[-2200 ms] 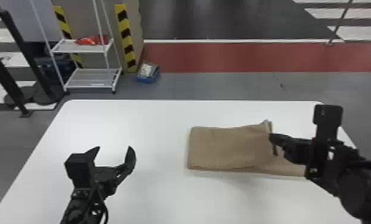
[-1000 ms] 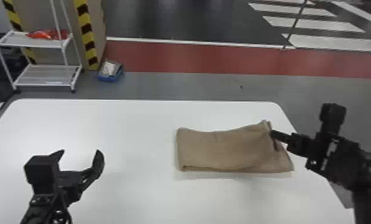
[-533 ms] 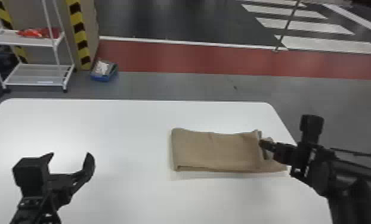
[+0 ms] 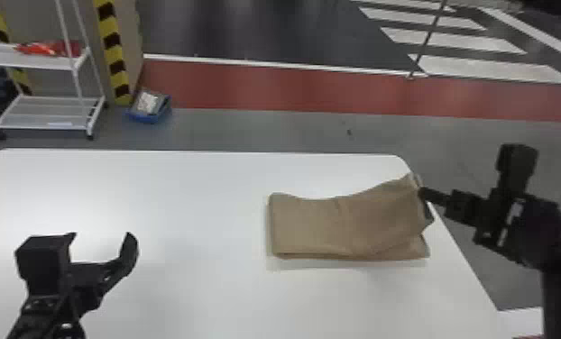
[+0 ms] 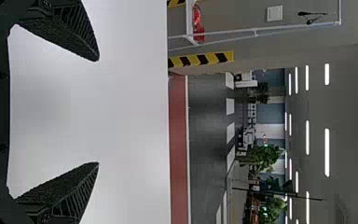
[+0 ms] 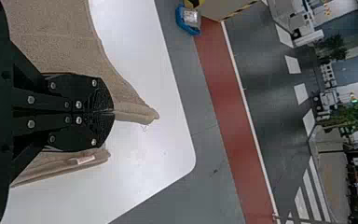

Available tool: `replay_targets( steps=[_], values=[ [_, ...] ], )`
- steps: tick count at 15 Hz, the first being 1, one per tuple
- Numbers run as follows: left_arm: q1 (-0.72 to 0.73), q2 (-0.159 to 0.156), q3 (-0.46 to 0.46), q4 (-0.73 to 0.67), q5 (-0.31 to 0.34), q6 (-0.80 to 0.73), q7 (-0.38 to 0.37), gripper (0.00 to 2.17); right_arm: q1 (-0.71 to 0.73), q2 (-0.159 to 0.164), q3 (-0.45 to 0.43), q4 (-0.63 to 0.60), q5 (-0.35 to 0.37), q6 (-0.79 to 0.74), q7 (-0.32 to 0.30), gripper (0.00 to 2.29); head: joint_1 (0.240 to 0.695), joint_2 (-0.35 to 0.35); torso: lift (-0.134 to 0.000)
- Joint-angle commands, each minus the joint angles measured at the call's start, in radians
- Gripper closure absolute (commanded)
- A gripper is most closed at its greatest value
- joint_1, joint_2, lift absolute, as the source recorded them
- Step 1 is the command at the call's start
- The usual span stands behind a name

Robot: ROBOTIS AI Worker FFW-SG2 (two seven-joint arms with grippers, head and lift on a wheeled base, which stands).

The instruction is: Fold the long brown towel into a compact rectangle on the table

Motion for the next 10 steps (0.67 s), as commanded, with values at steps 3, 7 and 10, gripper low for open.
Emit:
replay_targets(
  steps=[3, 7, 10],
  values=[
    [0.013, 0.0, -0.004, -0.007, -0.001, 0.003, -0.001, 0.08, 0.005, 0.01, 0.037, 0.154, 0.122, -0.041, -0.014, 1.01, 0.695, -0.223, -0.057],
    [0.008, -0.006, -0.007, -0.004, -0.003, 0.0, 0.001, 0.08, 0.037, 0.039, -0.006, 0.126, 0.13, -0.287, -0.084, 0.03, 0.695, -0.253, -0.057],
    [0.004, -0.008, -0.017, -0.008, -0.001, -0.003, 0.004, 0.08, 0.092, 0.061, -0.058, 0.059, 0.092, -0.41, -0.107, 0.06, 0.695, -0.27, -0.057]
  ],
)
